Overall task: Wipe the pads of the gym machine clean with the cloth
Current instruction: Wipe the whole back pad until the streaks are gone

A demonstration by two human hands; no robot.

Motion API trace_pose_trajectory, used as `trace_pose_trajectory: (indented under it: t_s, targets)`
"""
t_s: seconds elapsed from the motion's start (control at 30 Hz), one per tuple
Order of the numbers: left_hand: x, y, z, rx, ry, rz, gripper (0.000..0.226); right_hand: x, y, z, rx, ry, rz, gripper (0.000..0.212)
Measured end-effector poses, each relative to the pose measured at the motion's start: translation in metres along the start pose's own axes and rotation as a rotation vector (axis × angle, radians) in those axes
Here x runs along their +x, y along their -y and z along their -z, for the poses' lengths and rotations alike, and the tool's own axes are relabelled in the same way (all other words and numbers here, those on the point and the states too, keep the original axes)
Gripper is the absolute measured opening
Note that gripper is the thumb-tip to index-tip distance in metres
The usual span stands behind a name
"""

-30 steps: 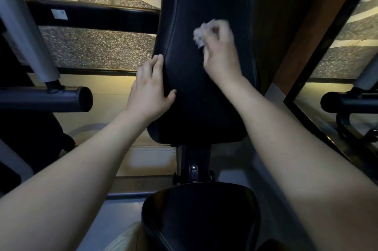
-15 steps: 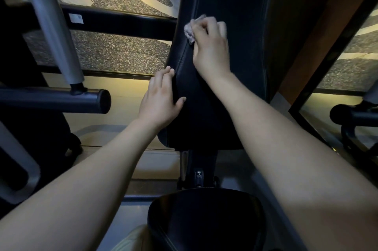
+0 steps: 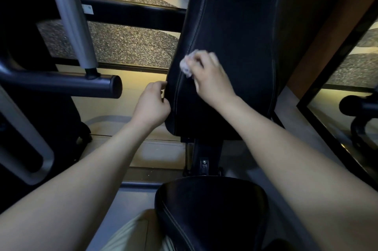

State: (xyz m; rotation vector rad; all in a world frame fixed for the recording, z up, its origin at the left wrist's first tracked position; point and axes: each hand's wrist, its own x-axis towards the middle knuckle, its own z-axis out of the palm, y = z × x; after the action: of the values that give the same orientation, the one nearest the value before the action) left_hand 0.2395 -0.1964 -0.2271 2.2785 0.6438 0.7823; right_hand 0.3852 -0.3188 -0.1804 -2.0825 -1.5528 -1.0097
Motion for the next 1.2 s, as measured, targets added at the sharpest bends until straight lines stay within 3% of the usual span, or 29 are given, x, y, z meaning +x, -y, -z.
trace_pose_trajectory:
  t_s: [0.13,0.23,0.3,0.4,0.6,0.77,1.03,1.2]
  targets:
    - [-0.002,0.007,0.004,0.135,-0.019,0.076,0.048,-0.004,0.019,-0.015,0.061,-0.046,-0.075,0.048]
    - [-0.007,0.015,0.004,0.15,-0.02,0.128,0.046,-0.059,0.036,-0.04,0.043,0.094,0.14,0.055]
    - [-0.011,0.018,0.003,0.147,-0.018,0.139,0.045,-0.094,0.04,-0.044,0.006,0.255,0.352,0.047]
    - [-0.012,0.019,0.003,0.136,-0.028,0.129,0.046,-0.091,0.029,-0.037,-0.013,0.299,0.444,0.043]
    - [-0.007,0.01,0.01,0.101,-0.058,0.108,0.044,0.02,0.011,-0.004,-0.014,0.061,-0.045,0.051]
    - [0.001,0.005,0.016,0.066,-0.092,0.123,0.045,0.057,0.012,-0.005,-0.018,-0.012,-0.157,0.037]
    - [-0.005,0.017,0.012,0.055,-0.103,0.193,0.047,-0.08,0.063,-0.056,-0.114,0.198,0.287,0.041]
    - [-0.006,0.015,0.005,0.001,-0.104,0.098,0.044,-0.141,0.038,-0.059,-0.161,0.261,0.419,0.031]
